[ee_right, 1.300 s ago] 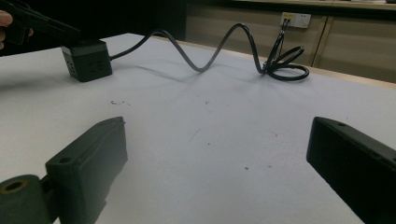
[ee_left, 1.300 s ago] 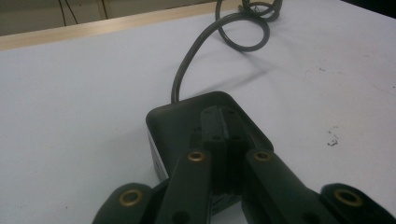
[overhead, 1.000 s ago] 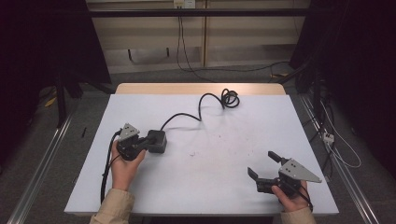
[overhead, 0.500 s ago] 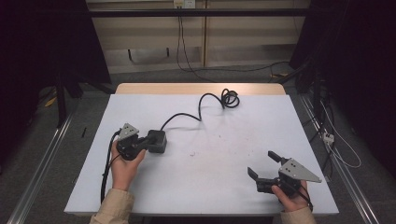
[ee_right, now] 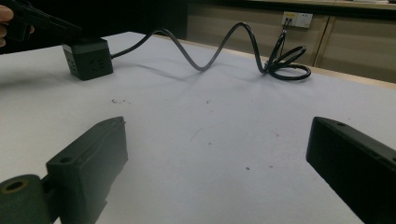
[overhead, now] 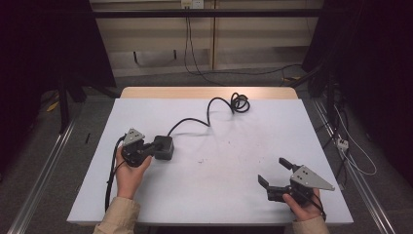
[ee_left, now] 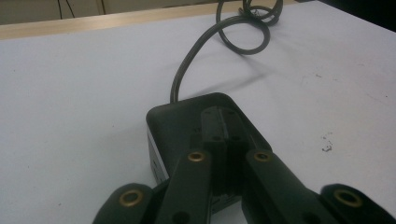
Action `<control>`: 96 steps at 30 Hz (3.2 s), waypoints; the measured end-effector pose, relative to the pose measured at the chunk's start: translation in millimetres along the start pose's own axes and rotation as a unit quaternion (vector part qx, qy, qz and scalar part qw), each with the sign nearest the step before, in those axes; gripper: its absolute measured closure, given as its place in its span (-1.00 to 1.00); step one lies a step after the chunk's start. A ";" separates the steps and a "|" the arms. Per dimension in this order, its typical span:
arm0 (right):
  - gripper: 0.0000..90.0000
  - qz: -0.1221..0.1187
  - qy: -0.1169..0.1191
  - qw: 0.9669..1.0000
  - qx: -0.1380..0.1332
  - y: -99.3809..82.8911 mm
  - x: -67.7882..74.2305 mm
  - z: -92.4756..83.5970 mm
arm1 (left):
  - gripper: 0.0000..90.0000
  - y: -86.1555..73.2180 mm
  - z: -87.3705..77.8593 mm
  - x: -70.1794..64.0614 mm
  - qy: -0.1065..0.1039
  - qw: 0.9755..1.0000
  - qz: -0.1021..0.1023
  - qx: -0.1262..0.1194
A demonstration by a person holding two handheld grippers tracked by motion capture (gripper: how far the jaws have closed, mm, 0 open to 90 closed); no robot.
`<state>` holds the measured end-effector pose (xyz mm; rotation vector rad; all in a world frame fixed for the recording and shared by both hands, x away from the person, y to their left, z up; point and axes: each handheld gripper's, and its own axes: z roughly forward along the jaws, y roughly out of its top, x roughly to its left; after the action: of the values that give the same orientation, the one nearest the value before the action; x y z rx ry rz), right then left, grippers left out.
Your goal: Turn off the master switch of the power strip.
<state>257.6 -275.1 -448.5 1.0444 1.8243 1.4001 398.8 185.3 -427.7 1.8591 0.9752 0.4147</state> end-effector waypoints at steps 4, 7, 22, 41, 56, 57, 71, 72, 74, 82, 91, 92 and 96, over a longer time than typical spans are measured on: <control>-0.89 -0.001 0.000 1.000 0.000 0.0 -0.1 0.1 | 1.00 0.2 0.1 0.1 0.001 1.000 -0.002 0.000; -0.89 -0.001 0.000 1.000 0.000 0.0 -0.2 0.2 | 1.00 0.3 0.2 -0.1 0.001 1.000 -0.004 -0.001; -0.89 0.000 -0.001 1.000 -0.001 0.6 -0.2 0.3 | 1.00 2.3 -2.1 0.2 0.006 1.000 -0.006 -0.006; -0.89 -0.001 -0.002 1.000 -0.003 1.2 -0.1 0.0 | 0.65 3.4 -5.7 -2.9 -0.004 1.000 -0.018 -0.009; -0.89 0.000 -0.002 1.000 -0.003 0.8 -0.1 -1.0 | -0.01 8.3 -14.8 -8.9 -0.043 0.998 -0.031 -0.015; -0.89 0.000 -0.002 1.000 -0.002 0.8 0.2 -0.8 | -0.05 8.5 -15.5 -9.1 -0.044 0.999 -0.029 -0.014; -0.89 0.000 -0.003 1.000 -0.003 1.0 -0.4 -1.1 | -0.44 9.1 -25.8 -13.5 -0.056 0.998 -0.019 -0.019; -0.89 0.000 -0.003 1.000 -0.003 1.0 -0.5 -1.2 | -0.47 9.1 -26.5 -13.8 -0.058 0.998 -0.020 -0.019; -0.89 0.000 -0.004 1.000 -0.003 0.9 -0.6 -1.4 | -0.49 9.2 -28.0 -14.7 -0.063 0.998 -0.019 -0.021; -0.89 0.000 -0.004 1.000 -0.003 1.2 -0.7 -1.8 | -0.60 6.8 -33.5 -17.0 -0.074 0.997 -0.016 -0.021; -0.89 0.000 -0.004 1.000 -0.003 1.3 -0.6 -1.9 | -0.68 2.1 -39.2 -17.2 -0.085 0.996 -0.019 -0.026; -0.89 -0.001 -0.005 1.000 -0.003 1.3 -0.6 -2.0 | -0.69 1.7 -39.9 -17.1 -0.085 0.996 -0.016 -0.024; -0.88 0.000 -0.006 1.000 -0.004 1.5 -0.7 -2.3 | -0.72 -0.2 -42.0 -17.9 -0.087 0.996 -0.012 -0.027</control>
<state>256.4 -276.6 -446.4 1.0468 1.8098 1.3964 360.5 196.5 -405.5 1.8009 0.8597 0.2566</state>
